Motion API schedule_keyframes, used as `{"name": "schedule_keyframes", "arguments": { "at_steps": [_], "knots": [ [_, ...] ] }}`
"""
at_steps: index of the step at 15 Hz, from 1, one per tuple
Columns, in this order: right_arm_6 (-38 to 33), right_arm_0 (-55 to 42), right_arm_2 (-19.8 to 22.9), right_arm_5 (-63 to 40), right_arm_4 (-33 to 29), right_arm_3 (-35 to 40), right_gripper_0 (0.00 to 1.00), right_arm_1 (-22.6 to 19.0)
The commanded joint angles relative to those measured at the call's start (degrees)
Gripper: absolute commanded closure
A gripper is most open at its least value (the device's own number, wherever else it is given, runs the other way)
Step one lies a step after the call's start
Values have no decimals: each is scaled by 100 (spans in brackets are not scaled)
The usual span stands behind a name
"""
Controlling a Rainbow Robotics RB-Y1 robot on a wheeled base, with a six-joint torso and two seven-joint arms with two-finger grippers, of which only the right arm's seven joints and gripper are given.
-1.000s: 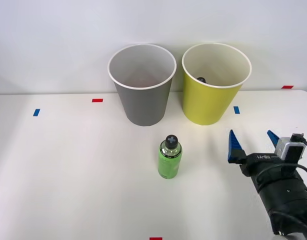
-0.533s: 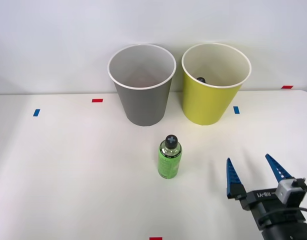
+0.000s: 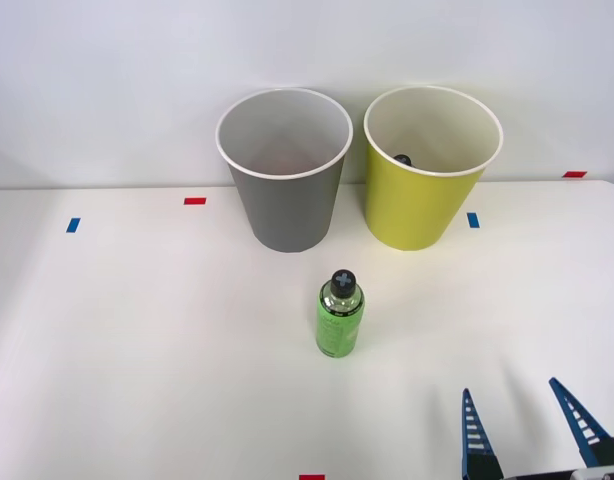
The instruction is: Put cans in the gray bin, plastic bottles in the light green bin
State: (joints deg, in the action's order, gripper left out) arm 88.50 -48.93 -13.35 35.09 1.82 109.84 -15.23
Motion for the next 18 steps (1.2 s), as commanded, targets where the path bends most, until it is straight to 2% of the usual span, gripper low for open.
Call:
{"name": "schedule_keyframes", "arguments": {
  "at_steps": [1, 6, 18],
  "knots": [
    [88, -179, -229, 306, -58, -235, 0, 11],
    [299, -618, -651, 332, -173, -235, 0, 47],
    [352, -662, -528, 324, -190, -235, 0, 64]
  ]
}}
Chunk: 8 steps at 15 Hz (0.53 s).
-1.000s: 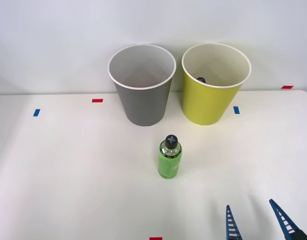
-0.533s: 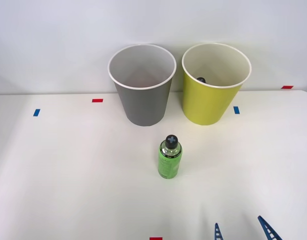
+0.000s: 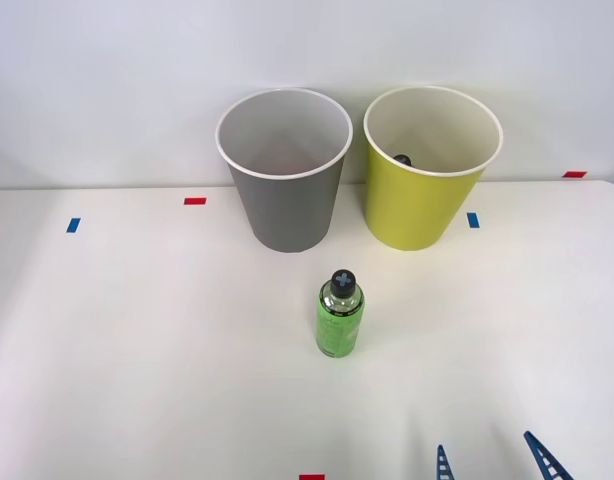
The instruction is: Put cans in the gray bin, plastic bottles in the light green bin
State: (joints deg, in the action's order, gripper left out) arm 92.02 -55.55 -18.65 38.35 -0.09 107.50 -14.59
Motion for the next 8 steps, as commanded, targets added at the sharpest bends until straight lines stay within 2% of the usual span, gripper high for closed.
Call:
{"name": "schedule_keyframes", "arguments": {
  "at_steps": [1, 8],
  "knots": [
    [0, 0, 1, -3, 1, -1, 0, 0],
    [0, 0, 1, -3, 1, -1, 0, 0]
  ]
}}
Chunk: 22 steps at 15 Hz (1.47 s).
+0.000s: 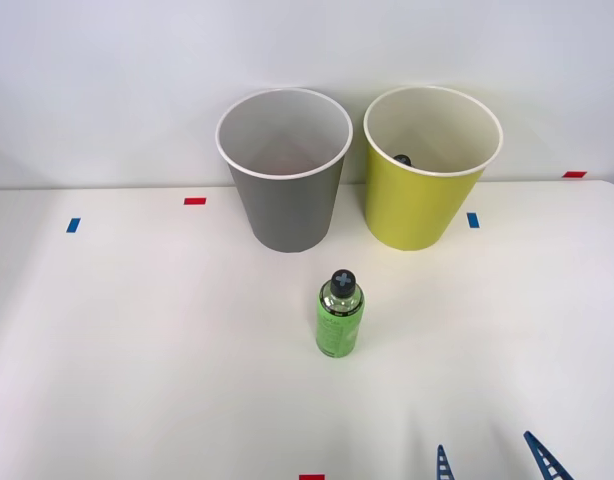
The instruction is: Put cans in the gray bin, plastic bottles in the light green bin
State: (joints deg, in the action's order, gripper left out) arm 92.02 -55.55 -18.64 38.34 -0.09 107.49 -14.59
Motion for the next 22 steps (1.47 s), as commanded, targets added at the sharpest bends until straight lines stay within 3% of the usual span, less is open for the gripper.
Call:
{"name": "schedule_keyframes", "arguments": {
  "at_steps": [1, 22],
  "knots": [
    [0, 0, 1, -2, 1, 0, 0, 0],
    [0, 0, 1, -2, 1, 0, 0, 0]
  ]
}}
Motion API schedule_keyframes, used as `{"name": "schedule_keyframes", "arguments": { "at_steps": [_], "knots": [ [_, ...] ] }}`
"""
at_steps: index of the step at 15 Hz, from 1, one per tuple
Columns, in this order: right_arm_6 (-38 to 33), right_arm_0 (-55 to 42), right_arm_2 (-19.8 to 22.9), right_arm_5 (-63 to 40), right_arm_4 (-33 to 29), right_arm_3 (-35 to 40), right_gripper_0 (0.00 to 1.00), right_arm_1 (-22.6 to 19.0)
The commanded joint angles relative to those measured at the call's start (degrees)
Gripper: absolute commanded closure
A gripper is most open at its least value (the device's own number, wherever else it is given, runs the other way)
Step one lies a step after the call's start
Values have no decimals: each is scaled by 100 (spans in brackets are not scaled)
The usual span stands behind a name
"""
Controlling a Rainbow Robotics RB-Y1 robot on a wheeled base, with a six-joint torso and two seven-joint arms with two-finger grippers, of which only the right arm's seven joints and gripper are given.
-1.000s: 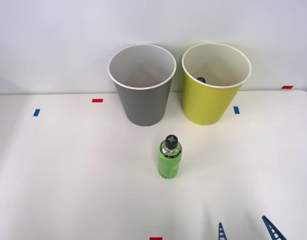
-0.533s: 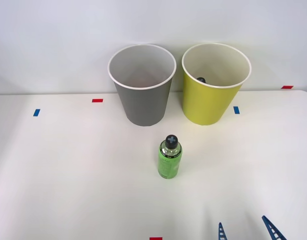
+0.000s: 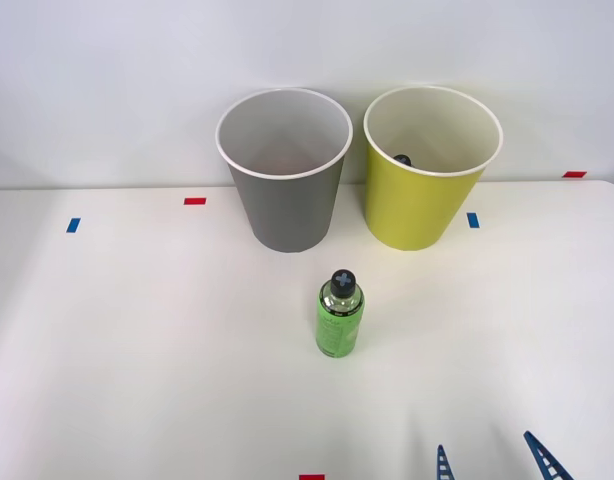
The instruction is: Put cans in the gray bin, plastic bottles in the light green bin
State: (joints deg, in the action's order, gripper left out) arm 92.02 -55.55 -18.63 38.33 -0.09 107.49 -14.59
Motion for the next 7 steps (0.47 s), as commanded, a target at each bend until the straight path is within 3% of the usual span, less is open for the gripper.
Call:
{"name": "schedule_keyframes", "arguments": {
  "at_steps": [1, 7],
  "knots": [
    [0, 0, 0, -1, 1, 0, 0, 0],
    [0, 0, 0, -1, 1, 0, 0, 0]
  ]
}}
